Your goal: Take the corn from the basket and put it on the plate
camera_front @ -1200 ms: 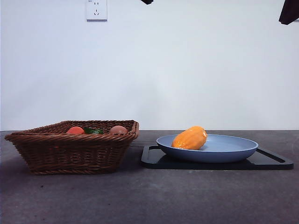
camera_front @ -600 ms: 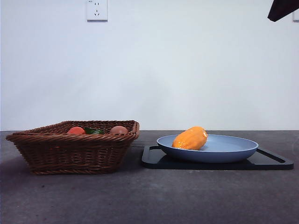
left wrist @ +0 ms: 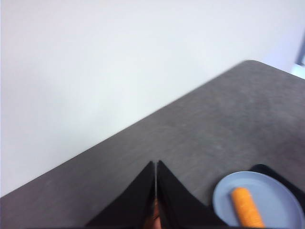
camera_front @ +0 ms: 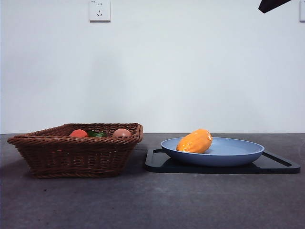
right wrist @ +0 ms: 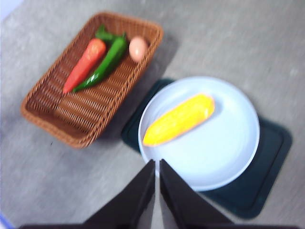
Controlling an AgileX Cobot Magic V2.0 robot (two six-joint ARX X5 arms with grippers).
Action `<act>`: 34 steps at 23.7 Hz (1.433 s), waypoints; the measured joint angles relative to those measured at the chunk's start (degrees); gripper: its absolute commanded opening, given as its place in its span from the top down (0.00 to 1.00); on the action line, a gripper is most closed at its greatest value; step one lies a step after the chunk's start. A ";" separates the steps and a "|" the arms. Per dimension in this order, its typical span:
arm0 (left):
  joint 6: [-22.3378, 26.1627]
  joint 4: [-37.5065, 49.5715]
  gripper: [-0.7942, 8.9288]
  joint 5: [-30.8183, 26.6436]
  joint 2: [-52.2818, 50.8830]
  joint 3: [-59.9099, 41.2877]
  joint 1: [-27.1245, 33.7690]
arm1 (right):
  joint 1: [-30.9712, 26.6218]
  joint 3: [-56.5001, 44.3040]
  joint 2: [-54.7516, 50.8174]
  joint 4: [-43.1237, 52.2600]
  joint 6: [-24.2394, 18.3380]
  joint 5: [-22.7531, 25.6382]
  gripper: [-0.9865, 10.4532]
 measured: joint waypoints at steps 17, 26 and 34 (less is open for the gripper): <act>-3.30 44.50 0.91 -2.23 -52.09 -83.06 16.04 | -0.02 0.00 0.00 16.22 -0.02 0.00 0.91; -4.76 45.66 0.91 -5.22 -68.13 -102.68 16.13 | -0.02 0.00 0.00 19.28 -0.02 0.00 0.91; -5.73 45.62 0.91 -5.40 -74.79 -111.62 16.13 | -0.02 0.00 0.00 21.33 -0.02 0.00 0.91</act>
